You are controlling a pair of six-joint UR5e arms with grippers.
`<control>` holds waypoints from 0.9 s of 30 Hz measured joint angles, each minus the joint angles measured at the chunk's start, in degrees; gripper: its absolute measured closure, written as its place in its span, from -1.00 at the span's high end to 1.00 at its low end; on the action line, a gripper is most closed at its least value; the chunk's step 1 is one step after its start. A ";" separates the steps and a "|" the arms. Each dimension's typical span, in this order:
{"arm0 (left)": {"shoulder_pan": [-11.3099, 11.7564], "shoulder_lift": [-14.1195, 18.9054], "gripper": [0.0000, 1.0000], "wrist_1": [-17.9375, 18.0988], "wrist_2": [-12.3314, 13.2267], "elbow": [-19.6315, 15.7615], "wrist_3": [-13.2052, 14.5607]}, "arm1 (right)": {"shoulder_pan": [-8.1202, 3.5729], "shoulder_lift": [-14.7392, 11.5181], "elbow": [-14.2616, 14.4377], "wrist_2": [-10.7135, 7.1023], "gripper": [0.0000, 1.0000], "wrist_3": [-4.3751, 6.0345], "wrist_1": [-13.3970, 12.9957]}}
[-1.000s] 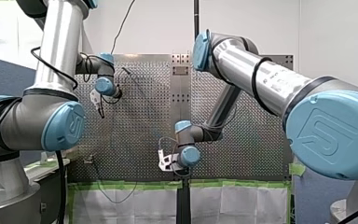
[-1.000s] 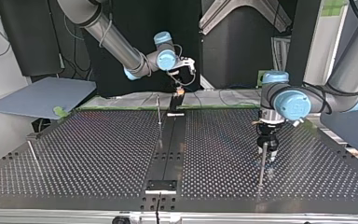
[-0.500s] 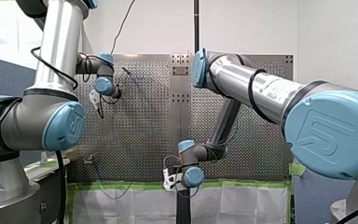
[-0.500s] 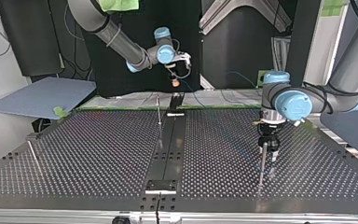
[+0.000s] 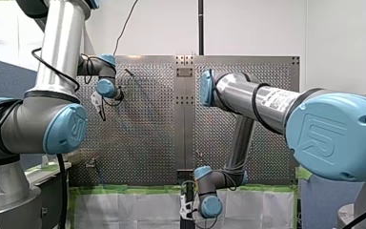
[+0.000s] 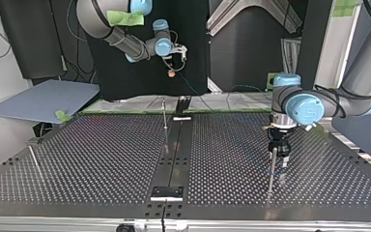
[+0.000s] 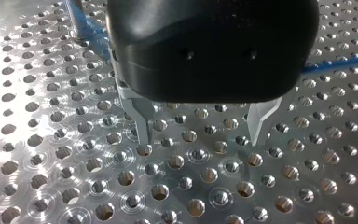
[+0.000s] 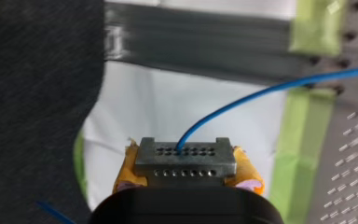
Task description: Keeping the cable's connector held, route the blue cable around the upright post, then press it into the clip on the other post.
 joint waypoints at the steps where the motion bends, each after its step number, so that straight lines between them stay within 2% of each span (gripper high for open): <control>1: 0.00 0.00 1.00 0.00 0.00 0.01 0.00 | -0.40 0.29 0.41 -0.02 -1.00 0.38 -0.62; 6: 0.00 0.00 1.00 0.00 -0.01 0.00 0.00 | -1.85 0.73 1.29 -0.04 -1.00 1.03 -3.09; 18: 0.16 -0.01 1.00 0.00 -0.09 -0.01 0.00 | -4.48 0.79 3.61 0.11 -1.00 1.08 -8.85; 27: 0.31 -0.01 1.00 0.00 -0.09 -0.02 0.00 | -5.99 -2.07 7.00 0.65 -1.00 0.98 -12.95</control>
